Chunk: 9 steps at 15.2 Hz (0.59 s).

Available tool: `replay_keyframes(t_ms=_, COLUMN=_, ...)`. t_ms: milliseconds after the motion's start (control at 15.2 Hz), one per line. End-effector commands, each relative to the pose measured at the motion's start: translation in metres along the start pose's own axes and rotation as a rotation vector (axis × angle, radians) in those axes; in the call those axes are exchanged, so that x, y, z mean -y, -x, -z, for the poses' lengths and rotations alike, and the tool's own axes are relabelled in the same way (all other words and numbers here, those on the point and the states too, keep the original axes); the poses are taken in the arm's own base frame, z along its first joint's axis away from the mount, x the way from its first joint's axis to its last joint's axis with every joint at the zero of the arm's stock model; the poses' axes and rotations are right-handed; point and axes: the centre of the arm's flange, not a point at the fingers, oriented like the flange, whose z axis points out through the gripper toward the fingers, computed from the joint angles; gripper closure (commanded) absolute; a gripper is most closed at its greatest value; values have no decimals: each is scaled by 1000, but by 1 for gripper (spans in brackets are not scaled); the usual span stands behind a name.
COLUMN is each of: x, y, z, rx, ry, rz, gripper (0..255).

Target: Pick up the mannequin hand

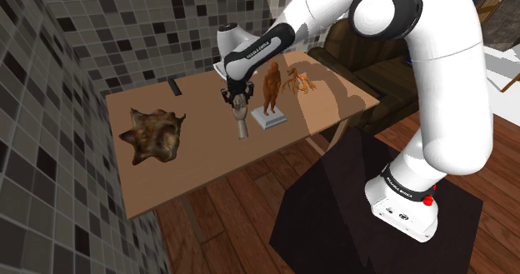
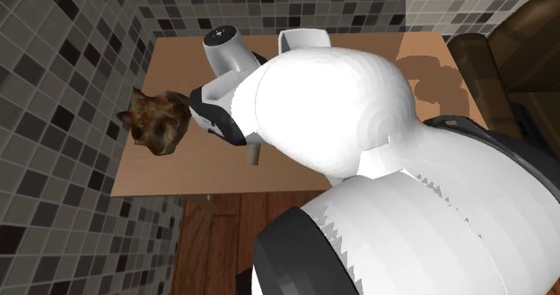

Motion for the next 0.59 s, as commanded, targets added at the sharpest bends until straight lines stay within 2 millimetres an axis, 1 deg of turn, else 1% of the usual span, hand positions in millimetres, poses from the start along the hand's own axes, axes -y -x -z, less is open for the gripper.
replay_keyframes(t_ms=0, x=-2, y=-1, z=11, rx=0, ry=0, rz=0, gripper=255)
replay_keyframes(t_ms=396, x=-6, y=-1, z=42, rx=0, ry=0, rz=0, gripper=255)
replay_keyframes(t_ms=528, x=-6, y=-1, z=43, rx=0, ry=0, rz=0, gripper=255)
